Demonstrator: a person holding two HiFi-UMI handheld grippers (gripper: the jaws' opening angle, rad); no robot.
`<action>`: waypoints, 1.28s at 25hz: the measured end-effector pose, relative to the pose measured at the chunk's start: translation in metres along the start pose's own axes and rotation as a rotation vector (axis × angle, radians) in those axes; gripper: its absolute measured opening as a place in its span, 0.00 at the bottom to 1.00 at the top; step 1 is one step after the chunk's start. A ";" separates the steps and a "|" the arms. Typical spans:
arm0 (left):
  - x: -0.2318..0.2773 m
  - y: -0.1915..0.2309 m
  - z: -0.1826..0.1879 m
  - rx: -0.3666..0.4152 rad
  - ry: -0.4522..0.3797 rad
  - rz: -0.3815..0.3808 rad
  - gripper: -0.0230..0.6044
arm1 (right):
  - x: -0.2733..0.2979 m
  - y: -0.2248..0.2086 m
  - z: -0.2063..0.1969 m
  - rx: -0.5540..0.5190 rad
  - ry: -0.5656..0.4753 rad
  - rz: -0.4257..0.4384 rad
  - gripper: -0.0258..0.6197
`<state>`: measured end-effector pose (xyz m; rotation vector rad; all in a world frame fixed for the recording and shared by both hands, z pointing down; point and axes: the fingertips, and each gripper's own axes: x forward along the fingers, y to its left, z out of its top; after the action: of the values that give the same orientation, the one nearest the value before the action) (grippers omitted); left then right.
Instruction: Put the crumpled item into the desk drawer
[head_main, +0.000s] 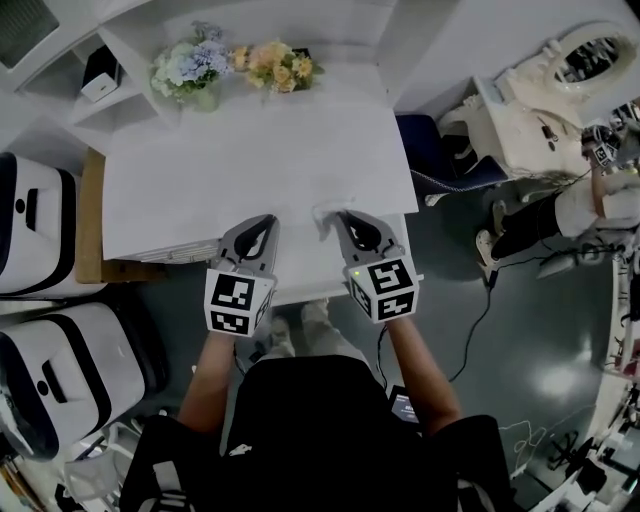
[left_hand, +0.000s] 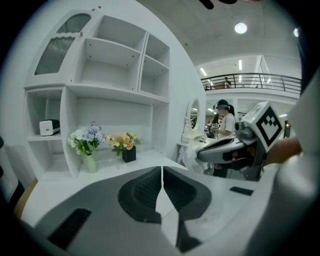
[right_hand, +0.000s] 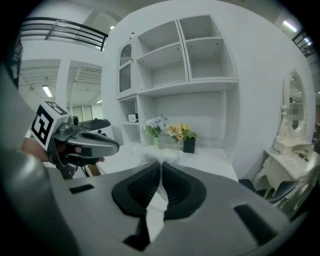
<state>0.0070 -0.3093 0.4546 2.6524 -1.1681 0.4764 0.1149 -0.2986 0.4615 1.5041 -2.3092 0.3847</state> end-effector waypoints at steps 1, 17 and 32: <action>0.002 0.001 -0.004 -0.007 0.007 0.001 0.05 | 0.003 -0.001 -0.005 0.002 0.013 0.007 0.05; 0.033 0.004 -0.051 -0.088 0.103 0.038 0.05 | 0.048 -0.007 -0.090 0.016 0.235 0.120 0.05; 0.046 0.008 -0.094 -0.175 0.184 0.086 0.05 | 0.076 0.001 -0.183 -0.029 0.473 0.237 0.05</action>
<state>0.0103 -0.3169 0.5594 2.3632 -1.2115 0.5902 0.1131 -0.2850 0.6596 0.9903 -2.0950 0.6843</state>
